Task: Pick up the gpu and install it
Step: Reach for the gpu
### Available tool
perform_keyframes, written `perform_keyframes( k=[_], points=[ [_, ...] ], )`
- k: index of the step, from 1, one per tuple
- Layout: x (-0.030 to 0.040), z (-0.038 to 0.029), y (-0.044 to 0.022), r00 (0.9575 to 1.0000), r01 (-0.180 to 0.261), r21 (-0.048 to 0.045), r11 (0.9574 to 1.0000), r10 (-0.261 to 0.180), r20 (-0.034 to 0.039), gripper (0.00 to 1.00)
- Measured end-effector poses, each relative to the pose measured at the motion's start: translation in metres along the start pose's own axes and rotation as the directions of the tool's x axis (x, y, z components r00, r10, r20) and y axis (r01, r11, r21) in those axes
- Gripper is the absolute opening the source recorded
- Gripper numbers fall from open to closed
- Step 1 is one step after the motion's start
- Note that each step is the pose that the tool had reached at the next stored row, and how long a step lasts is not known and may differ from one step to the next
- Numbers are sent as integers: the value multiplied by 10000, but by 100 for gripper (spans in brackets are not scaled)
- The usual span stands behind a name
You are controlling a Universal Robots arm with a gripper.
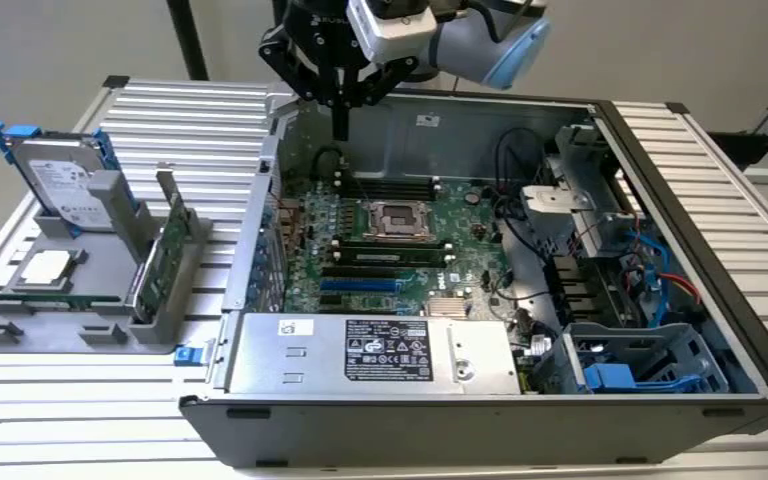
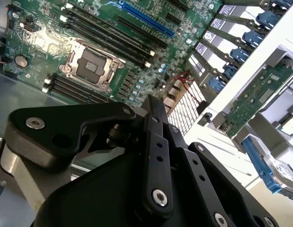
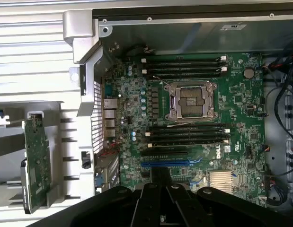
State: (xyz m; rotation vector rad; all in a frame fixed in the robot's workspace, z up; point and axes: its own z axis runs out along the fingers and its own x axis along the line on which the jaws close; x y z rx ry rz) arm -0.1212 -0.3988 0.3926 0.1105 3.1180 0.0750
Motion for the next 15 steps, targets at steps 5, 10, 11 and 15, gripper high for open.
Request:
perform_keyframes(
  k=[5, 10, 11, 15],
  points=[
    [0, 0, 0, 10000, 0, 0, 10000, 0, 0, 0],
    [28, -1, -2, 10000, 1, 1, 10000, -1, 0, 0],
    [42, -1, -3, 10000, 1, 1, 10000, -1, 0, 0],
    [109, -2, -8, 10000, 0, 0, 10000, 0, 1, 0]
  ],
)
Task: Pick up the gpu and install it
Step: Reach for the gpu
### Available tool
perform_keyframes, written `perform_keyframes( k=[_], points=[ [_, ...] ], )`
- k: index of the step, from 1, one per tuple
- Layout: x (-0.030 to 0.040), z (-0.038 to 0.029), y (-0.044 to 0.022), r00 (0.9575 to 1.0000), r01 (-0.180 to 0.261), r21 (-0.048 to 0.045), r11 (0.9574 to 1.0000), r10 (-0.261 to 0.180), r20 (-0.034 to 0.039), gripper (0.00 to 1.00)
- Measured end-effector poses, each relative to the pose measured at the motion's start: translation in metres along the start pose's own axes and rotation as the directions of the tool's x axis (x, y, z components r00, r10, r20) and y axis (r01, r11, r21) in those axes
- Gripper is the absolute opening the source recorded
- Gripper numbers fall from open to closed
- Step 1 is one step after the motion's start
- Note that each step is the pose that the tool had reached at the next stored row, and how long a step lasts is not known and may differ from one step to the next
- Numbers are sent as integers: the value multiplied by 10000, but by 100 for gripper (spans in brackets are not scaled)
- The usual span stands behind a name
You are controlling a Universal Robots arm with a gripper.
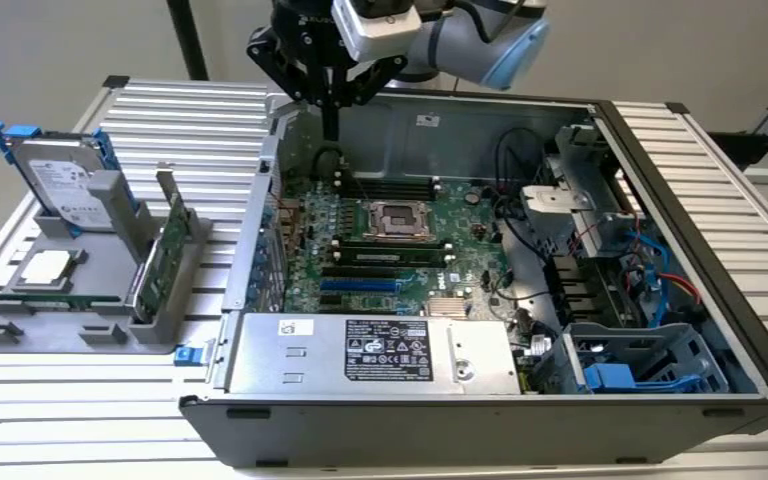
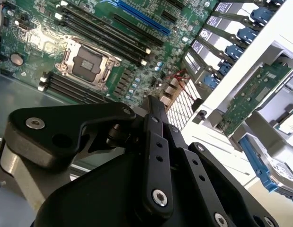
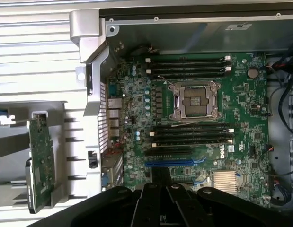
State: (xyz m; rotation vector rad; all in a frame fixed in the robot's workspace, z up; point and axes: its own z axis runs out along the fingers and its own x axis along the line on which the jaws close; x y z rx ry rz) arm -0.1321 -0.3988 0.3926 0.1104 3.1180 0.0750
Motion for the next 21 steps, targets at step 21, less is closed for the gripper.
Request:
perform_keyframes(
  k=[21],
  points=[
    [288, -7, -19, 10000, 0, 0, 10000, 0, 0, 0]
  ],
)
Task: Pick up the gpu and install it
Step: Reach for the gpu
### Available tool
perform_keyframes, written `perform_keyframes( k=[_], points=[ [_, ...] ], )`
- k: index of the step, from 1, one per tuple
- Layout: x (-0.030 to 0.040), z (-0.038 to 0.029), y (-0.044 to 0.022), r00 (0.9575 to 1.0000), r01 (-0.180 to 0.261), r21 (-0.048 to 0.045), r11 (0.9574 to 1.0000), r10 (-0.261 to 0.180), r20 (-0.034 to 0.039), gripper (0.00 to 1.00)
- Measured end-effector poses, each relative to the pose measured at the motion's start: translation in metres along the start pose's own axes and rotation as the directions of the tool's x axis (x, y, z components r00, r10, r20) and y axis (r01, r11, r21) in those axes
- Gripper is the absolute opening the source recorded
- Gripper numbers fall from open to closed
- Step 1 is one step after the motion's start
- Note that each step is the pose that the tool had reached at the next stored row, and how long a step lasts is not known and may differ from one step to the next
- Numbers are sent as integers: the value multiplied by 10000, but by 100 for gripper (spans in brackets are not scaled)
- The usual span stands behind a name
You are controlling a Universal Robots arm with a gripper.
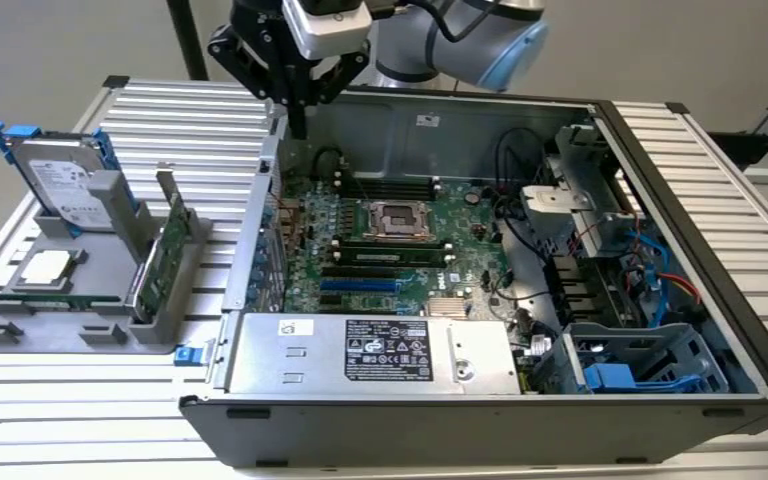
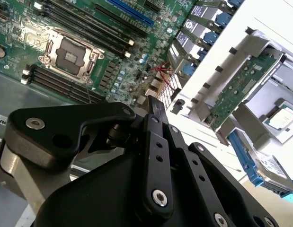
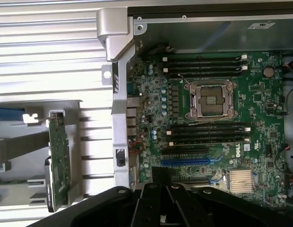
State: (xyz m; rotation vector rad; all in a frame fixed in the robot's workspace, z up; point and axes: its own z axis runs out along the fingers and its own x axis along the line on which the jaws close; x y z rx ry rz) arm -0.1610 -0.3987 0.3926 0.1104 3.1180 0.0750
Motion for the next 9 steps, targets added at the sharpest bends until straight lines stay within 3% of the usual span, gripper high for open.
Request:
perform_keyframes(
  k=[9],
  points=[
    [97, -2, -7, 10000, 0, 0, 10000, 0, 0, 0]
  ],
)
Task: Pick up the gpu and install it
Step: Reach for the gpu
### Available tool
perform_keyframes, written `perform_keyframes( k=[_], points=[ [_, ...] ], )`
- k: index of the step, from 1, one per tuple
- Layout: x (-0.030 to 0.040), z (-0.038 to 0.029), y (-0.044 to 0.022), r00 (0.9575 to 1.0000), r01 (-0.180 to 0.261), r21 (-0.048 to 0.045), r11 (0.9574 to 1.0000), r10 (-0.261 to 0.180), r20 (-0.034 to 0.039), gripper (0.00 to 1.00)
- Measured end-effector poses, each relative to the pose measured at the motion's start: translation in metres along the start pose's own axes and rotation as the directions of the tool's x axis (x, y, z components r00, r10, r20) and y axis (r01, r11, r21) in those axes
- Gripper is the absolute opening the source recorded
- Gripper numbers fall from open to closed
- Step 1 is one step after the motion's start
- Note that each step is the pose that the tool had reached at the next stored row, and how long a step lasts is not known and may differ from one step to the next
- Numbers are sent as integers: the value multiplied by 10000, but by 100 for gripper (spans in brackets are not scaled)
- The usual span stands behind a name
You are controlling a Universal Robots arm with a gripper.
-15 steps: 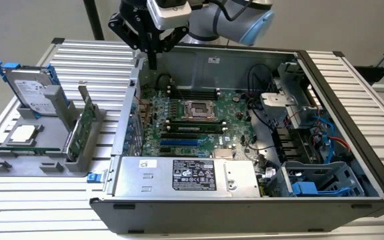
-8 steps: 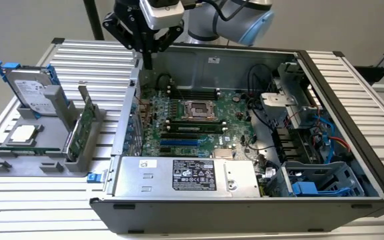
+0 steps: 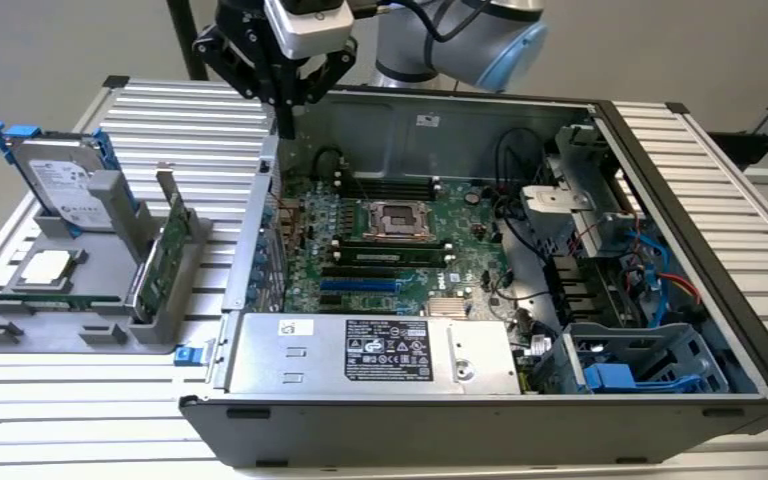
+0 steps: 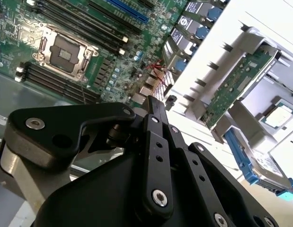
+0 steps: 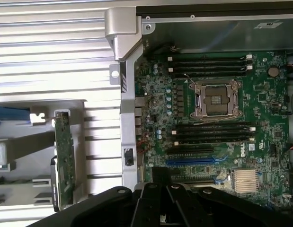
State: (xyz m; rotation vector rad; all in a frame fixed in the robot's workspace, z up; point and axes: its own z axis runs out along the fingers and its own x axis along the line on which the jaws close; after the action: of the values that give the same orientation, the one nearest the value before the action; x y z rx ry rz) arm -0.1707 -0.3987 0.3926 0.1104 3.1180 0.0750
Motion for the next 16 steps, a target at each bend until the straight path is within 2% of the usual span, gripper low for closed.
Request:
perform_keyframes(
  k=[16],
  points=[
    [214, -5, -15, 10000, 0, 1, 10000, 0, -1, 0]
  ],
)
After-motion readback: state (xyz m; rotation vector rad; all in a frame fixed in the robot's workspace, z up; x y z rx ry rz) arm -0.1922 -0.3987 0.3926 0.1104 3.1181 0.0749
